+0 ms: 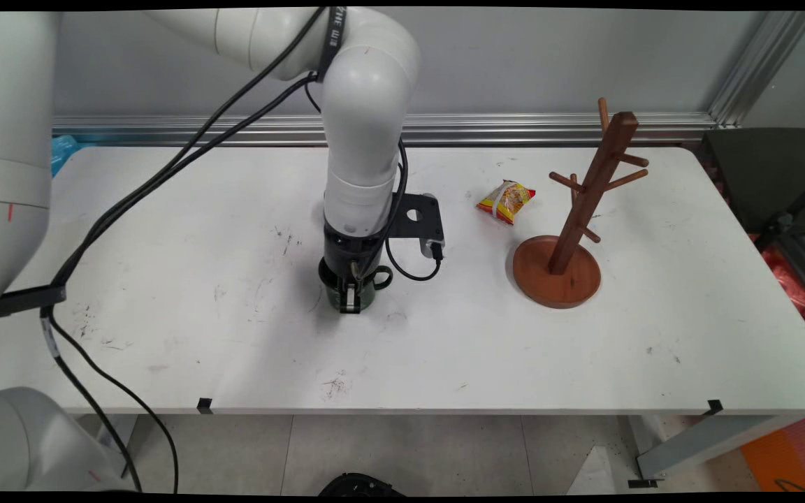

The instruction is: Place the picked object on the table

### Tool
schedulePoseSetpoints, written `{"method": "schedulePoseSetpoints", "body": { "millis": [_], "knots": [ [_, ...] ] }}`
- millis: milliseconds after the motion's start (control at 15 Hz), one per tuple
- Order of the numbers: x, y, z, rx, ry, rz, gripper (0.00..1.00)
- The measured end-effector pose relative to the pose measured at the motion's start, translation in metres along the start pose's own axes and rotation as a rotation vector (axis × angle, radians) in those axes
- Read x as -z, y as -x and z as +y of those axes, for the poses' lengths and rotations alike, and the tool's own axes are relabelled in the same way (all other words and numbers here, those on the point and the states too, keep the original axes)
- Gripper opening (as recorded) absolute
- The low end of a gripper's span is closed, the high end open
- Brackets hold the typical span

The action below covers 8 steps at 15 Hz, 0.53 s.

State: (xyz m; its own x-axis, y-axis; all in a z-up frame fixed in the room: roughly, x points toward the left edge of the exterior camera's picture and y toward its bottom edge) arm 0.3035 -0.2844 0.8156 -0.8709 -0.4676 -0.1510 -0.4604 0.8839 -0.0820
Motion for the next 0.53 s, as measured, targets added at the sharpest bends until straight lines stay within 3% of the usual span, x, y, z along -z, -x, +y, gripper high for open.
{"method": "schedulePoseSetpoints", "body": {
  "millis": [533],
  "knots": [
    [0.0081, -0.0052, -0.0029, -0.009, -0.001, 0.034, 1.00]
  ]
}}
